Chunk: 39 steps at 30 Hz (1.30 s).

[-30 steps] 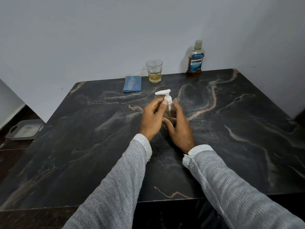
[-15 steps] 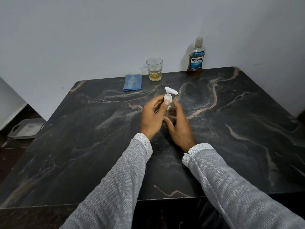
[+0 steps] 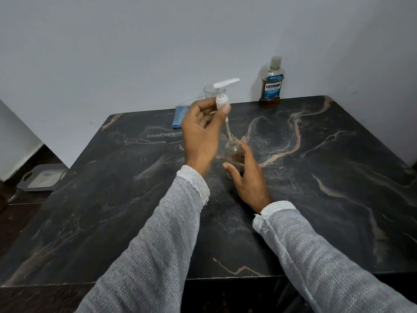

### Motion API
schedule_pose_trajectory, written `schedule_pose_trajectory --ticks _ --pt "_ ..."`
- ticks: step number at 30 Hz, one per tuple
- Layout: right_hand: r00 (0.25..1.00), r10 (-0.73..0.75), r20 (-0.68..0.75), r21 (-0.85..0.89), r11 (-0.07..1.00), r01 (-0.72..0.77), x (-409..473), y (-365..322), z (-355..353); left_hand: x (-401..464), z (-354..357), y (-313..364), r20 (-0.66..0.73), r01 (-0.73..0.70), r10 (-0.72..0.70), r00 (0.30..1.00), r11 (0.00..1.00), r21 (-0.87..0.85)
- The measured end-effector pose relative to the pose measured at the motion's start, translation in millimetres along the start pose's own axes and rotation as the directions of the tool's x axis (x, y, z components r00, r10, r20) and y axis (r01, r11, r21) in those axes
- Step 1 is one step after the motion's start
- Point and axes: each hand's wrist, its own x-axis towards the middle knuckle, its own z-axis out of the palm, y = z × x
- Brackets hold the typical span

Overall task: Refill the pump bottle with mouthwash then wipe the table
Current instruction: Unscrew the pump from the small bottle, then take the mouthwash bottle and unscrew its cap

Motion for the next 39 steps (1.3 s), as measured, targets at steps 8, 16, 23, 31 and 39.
schedule_pose_trajectory --ticks 8,16,23,31,39 --pt "1.000 0.006 0.012 -0.003 1.000 -0.006 1 2 -2 33 -22 16 -0.083 0.010 0.001 0.997 0.991 0.132" --pt "1.000 -0.002 0.002 0.008 1.000 0.002 0 1 -1 42 -57 -59 -0.087 0.367 -0.374 0.923 0.792 0.488" --pt "1.000 0.014 0.005 -0.017 1.000 -0.014 1 2 -1 45 -72 -94 -0.094 0.432 -0.497 0.863 0.628 0.647" --pt "0.999 0.036 0.014 -0.021 0.999 -0.036 2 2 -2 43 -76 -107 -0.107 0.410 -0.483 0.869 0.583 0.701" --pt "0.999 0.044 0.010 -0.027 0.999 -0.044 1 -1 -2 38 -76 -105 -0.115 0.375 -0.438 0.892 0.572 0.729"
